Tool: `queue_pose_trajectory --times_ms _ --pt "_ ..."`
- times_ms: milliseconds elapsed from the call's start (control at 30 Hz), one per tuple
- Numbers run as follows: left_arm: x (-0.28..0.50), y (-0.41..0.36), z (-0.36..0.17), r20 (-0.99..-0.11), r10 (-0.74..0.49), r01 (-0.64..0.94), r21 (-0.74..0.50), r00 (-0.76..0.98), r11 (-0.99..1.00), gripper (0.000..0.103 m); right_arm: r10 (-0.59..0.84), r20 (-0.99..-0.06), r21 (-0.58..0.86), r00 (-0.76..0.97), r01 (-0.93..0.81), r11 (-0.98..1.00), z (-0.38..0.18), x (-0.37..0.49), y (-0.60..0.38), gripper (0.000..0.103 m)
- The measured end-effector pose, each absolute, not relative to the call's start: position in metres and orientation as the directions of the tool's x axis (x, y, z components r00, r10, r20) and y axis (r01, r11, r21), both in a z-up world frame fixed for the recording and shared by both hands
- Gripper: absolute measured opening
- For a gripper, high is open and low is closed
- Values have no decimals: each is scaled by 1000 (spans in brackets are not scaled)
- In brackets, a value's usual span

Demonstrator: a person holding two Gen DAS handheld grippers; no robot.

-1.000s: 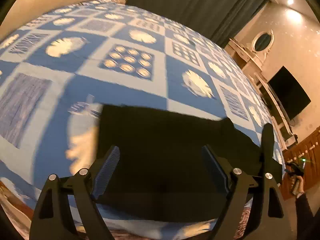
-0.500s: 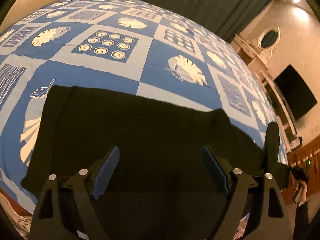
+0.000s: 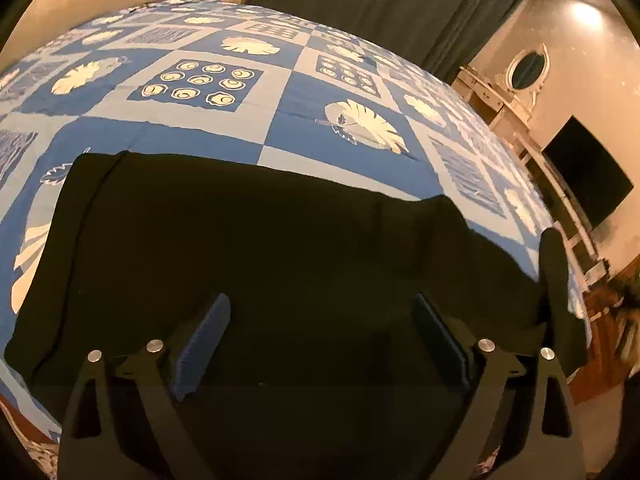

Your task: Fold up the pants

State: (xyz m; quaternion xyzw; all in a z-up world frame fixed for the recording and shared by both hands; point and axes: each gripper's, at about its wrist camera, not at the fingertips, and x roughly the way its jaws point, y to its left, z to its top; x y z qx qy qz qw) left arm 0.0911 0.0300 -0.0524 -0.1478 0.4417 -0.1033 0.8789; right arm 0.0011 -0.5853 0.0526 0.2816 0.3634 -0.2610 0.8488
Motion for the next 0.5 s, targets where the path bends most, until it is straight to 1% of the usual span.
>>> queue_pose_trajectory --times_ms 33,100,200,233,300,367,433,500 --pt "91 28 -53 -750 -304 57 -336 588 940 92 -200 -768 309 609 624 718 55 21 -573 65" --pt "90 24 -54 -754 -289 70 -309 590 949 93 -119 -780 343 615 579 740 55 69 -550 65" --pt "89 22 -56 -751 -280 73 -297 597 952 93 -105 -830 277 548 568 775 44 143 -515 65" --pt "89 22 -57 -749 -285 74 -303 598 950 96 -103 -853 245 512 567 786 35 168 -503 65" --pt "90 23 -57 -744 -299 74 -320 597 944 97 -131 -889 174 440 587 790 21 195 -491 65" --pt "91 25 -57 -741 -305 65 -335 598 940 97 -214 -919 44 330 628 777 4 220 -489 65" --pt "92 26 -57 -737 -314 61 -349 598 935 97 -267 -936 -55 231 652 756 -9 228 -491 65" --pt "92 27 -57 -736 -321 61 -357 596 932 97 -267 -944 -74 192 668 740 -20 229 -496 66"
